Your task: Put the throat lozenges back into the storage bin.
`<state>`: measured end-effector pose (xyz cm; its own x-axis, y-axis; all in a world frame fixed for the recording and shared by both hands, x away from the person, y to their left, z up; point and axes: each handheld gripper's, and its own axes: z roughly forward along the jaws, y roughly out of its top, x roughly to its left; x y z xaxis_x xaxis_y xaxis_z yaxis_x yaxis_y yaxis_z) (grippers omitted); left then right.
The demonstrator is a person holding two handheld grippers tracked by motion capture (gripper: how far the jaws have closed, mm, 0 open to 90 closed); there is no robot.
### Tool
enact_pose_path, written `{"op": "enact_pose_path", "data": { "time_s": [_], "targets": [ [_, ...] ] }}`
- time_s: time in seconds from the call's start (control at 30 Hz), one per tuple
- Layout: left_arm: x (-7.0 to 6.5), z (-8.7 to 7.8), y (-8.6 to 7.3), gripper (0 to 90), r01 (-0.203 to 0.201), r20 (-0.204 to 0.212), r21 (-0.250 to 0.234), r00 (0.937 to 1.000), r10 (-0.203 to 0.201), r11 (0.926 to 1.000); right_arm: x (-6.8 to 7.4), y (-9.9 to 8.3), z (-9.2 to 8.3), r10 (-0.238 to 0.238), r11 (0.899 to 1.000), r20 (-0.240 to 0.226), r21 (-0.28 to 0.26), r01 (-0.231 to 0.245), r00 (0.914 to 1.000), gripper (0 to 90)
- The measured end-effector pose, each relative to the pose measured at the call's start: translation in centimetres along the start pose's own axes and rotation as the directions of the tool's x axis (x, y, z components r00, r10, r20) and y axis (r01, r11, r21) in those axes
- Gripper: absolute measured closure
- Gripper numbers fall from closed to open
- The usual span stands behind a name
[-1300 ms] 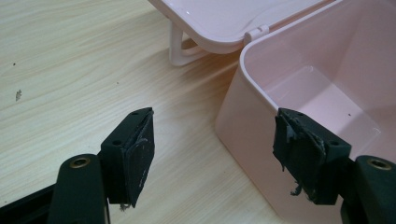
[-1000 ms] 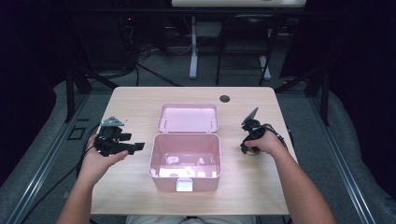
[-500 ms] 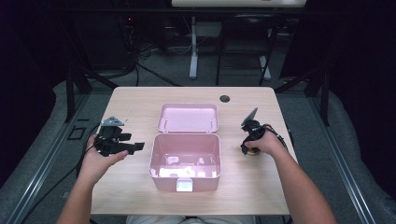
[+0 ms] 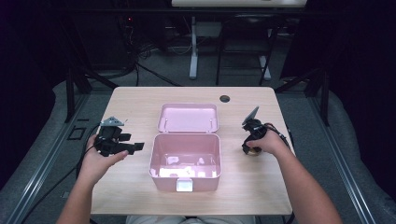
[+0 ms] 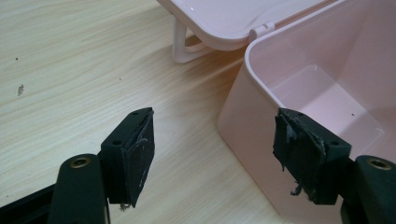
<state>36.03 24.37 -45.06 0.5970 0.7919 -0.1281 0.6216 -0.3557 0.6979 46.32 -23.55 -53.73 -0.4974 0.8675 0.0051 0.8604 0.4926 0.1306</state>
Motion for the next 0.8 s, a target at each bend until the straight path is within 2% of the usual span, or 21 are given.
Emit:
{"op": "enact_pose_path", "data": {
  "time_s": [0.27,0.3,0.37,0.43,0.53,0.57,0.8],
  "targets": [
    [-0.1,-0.4,0.1,29.2,0.003,0.019,-0.026,0.9998,-0.003,0.9996,0.7,0.0,-1.7,-0.030,0.999,0.011,-0.022,0.031,0.9995,19.5],
    [-0.1,-0.4,0.1,29.2,-0.003,0.023,-0.028,0.9997,0.003,0.9996,0.8,0.1,-1.9,-0.026,1.000,0.014,-0.011,0.026,0.9996,19.5],
    [-0.1,-0.4,0.1,29.1,-0.004,0.028,-0.029,0.9996,0.005,0.9996,0.9,0.1,-2.2,-0.039,0.999,0.014,-0.028,0.040,0.9991,19.5],
    [-0.1,-0.4,0.0,28.8,-0.015,0.035,-0.026,0.9993,0.016,0.9996,1.0,0.1,-2.7,-0.047,0.999,0.017,-0.023,0.047,0.9988,19.6],
    [-0.2,-0.4,0.0,28.4,-0.012,0.023,-0.025,0.9997,0.012,0.9996,1.4,0.1,-3.2,-0.046,0.998,0.011,-0.033,0.046,0.9989,19.6],
    [-0.2,-0.4,0.0,28.5,-0.012,0.021,-0.021,0.9997,0.012,0.9997,1.4,0.1,-3.5,-0.059,0.998,0.013,-0.017,0.059,0.9982,19.5],
    [-0.1,-0.5,0.0,33.0,-0.014,-0.006,-0.013,0.9999,0.014,0.9998,2.2,0.2,-4.5,-0.097,0.995,0.020,-0.028,0.097,0.9951,19.6]
  ]
}}
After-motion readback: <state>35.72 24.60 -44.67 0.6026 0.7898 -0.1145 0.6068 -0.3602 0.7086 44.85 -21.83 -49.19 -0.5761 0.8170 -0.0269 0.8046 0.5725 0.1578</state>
